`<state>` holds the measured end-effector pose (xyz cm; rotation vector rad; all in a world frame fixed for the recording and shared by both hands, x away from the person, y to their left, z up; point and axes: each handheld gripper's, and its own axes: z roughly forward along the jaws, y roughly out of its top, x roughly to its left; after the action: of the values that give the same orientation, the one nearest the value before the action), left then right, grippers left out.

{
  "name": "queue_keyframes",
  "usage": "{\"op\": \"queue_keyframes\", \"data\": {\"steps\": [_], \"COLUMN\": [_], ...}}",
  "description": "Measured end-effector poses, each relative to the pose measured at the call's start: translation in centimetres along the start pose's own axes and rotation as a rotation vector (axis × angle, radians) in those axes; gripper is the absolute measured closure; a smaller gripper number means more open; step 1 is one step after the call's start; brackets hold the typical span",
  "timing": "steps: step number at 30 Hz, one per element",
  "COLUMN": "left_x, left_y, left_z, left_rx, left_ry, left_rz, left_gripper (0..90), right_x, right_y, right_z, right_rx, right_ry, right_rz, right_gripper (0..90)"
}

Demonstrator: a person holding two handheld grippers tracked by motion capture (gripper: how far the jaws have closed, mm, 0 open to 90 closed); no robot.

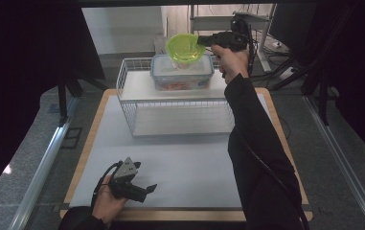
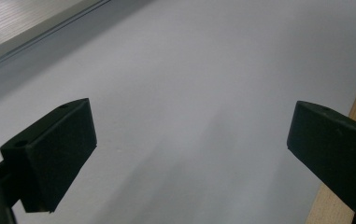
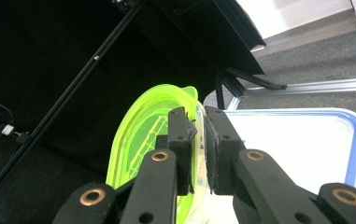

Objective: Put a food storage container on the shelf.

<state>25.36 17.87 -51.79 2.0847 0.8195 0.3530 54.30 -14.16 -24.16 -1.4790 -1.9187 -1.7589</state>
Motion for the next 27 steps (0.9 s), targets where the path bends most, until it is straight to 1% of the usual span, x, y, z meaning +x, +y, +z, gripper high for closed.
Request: {"op": "queue_keyframes", "data": {"steps": [4, 5, 8, 11, 17, 19, 22, 25, 27], "left_x": [0.0, 0.0, 0.0, 0.0, -0.1, -0.1, -0.1, -0.1, -0.1], "left_y": [0.0, 0.0, 0.0, 0.0, 0.0, 0.0, 0.0, 0.0, 0.0], "left_z": [0.0, 0.0, 0.0, 0.0, 0.0, 0.0, 0.0, 0.0, 0.0], "left_rx": [-0.001, -0.001, -0.001, -0.002, -0.002, -0.001, 0.001, 0.001, 0.002], "left_ry": [-0.004, -0.004, -0.008, -0.012, -0.021, -0.021, -0.023, -0.023, -0.023], "left_rz": [-0.002, -0.002, -0.002, -0.003, -0.004, -0.001, -0.002, -0.003, -0.005], "left_gripper": [1.5, 1.5, 1.5, 1.5, 1.6, 1.6, 1.6, 1.6, 1.6], "right_x": [-0.5, -0.6, -0.8, -0.8, -0.8, -0.8, -0.9, -1.0, -1.0], "right_y": [0.0, 0.1, 0.0, 0.1, 0.2, 0.2, 0.2, 0.2, 0.2], "right_z": [0.8, 1.0, 1.6, 1.9, 2.5, 2.7, 2.8, 2.8, 2.8], "right_rx": [0.007, 0.009, 0.009, -0.001, -0.020, -0.022, -0.023, -0.026, -0.026], "right_ry": [-0.019, -0.030, -0.030, -0.040, -0.082, -0.086, -0.101, -0.098, -0.096], "right_rz": [0.011, 0.014, 0.025, 0.031, 0.013, 0.017, 0.003, -0.001, -0.018], "right_gripper": [82.3, 82.2, 81.8, 81.4, 80.0, 79.0, 76.7, 73.1, 69.2]}}
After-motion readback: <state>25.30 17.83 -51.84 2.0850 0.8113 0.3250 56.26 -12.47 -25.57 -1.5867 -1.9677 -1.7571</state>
